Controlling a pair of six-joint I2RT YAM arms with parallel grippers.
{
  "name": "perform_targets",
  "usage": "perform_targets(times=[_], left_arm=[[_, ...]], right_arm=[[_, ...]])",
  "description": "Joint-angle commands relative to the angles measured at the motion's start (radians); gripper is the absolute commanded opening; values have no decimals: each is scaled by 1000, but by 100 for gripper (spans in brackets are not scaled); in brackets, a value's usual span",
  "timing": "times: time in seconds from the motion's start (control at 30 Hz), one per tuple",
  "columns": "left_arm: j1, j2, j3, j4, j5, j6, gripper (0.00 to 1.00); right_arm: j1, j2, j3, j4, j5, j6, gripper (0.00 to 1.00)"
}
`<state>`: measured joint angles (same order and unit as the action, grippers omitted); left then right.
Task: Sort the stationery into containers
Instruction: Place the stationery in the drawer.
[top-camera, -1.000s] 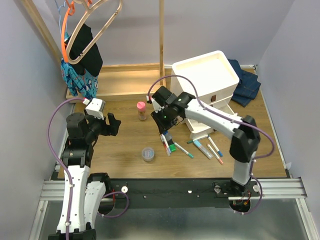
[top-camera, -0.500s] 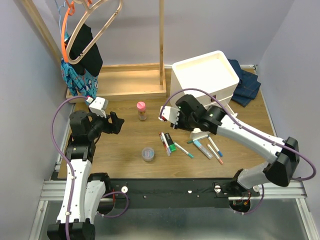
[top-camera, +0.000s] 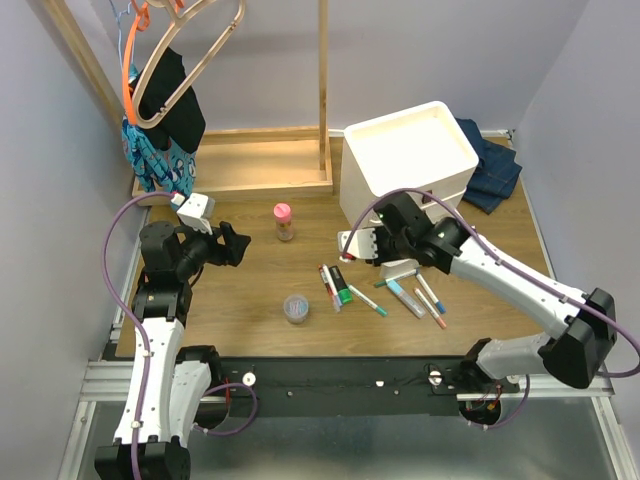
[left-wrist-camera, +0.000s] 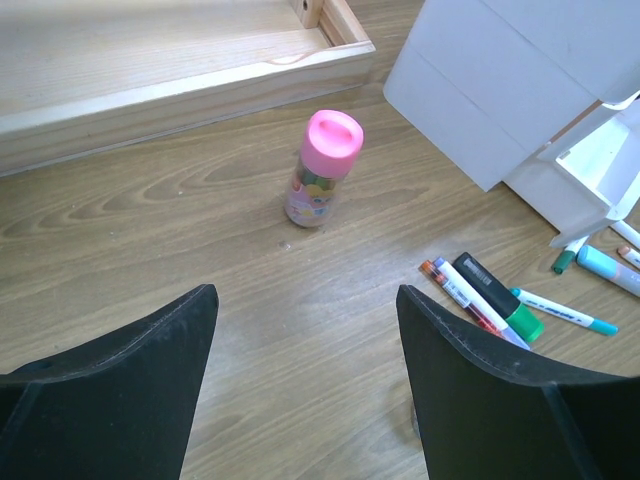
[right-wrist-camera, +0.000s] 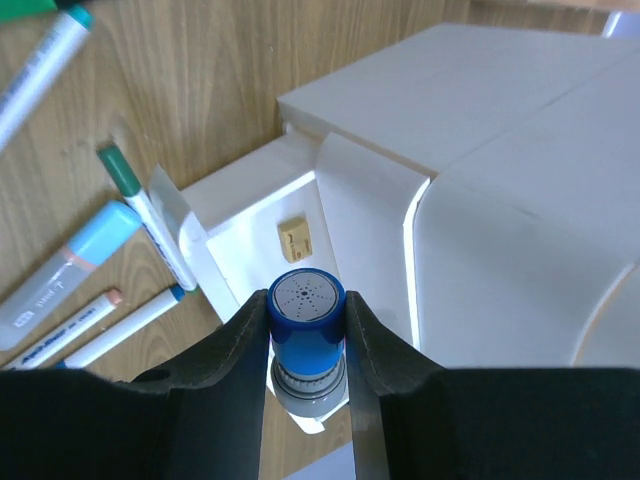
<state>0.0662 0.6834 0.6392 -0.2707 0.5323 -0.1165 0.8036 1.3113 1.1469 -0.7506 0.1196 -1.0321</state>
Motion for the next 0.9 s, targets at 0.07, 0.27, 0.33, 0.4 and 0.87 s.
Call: perform_targets(times=[0.07,0.27,0.33,0.4,0.87], left_arm=[[7,-4,23,2,31,0,81],[7,16,43,-7,29,11,81],[7,21,50,-7,29,9,81],[7,25,54,-10,29,11,81],[7,35,43,14,44,-8,81]], right_arm=[[-124,75,-9,-6,-90,-173,18],[-191,97,-68,-7,-113,-315,18],[-208,109,-78,0,-113,-341,19],[-224,114,-99,13,-112,-356,21],[-265,68,-145,77,-107,-364,55]])
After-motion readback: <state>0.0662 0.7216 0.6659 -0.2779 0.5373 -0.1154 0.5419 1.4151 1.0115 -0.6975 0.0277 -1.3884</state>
